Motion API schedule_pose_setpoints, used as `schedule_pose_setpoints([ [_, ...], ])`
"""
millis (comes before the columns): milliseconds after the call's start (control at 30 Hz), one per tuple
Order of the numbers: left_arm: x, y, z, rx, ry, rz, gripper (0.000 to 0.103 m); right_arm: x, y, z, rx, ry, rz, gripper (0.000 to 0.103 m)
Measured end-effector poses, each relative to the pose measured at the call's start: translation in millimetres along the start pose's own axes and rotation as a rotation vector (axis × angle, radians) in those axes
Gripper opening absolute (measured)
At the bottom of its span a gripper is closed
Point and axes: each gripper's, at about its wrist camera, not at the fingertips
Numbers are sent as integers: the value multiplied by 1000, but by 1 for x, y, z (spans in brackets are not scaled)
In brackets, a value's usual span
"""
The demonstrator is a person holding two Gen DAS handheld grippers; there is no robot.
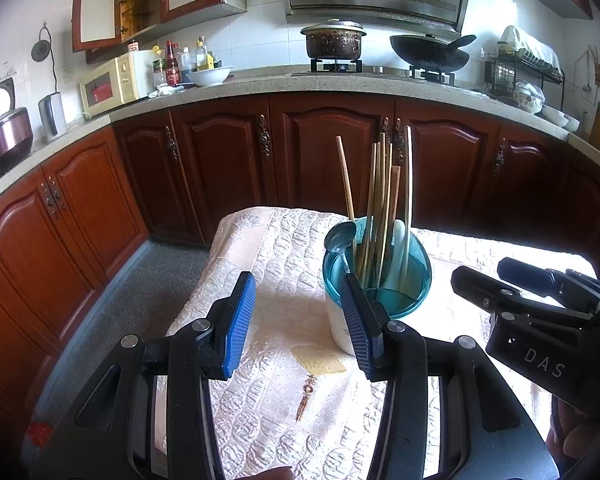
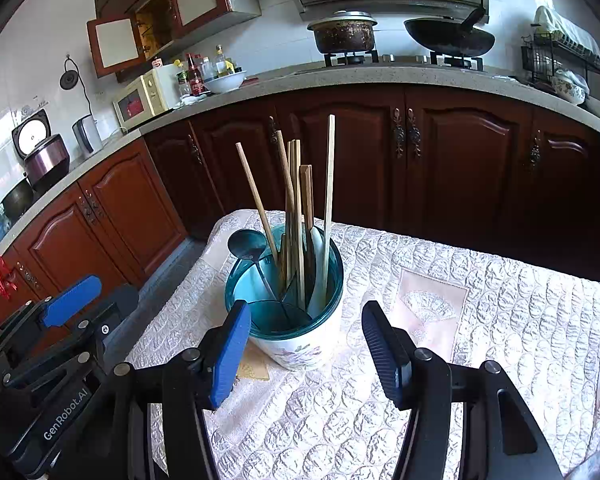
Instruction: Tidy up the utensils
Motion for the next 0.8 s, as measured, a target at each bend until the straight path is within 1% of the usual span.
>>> schedule_pose_setpoints([
  [800, -1, 1, 5, 6, 8, 0, 43, 0, -1, 7, -2, 19, -2, 56],
])
Point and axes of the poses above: each gripper's, at about its wrist camera, not at the fingertips, and z roughly the way its jaws point, y to its left, x to its underside, and after that the axes turned 13 degrees about -x, right-handed
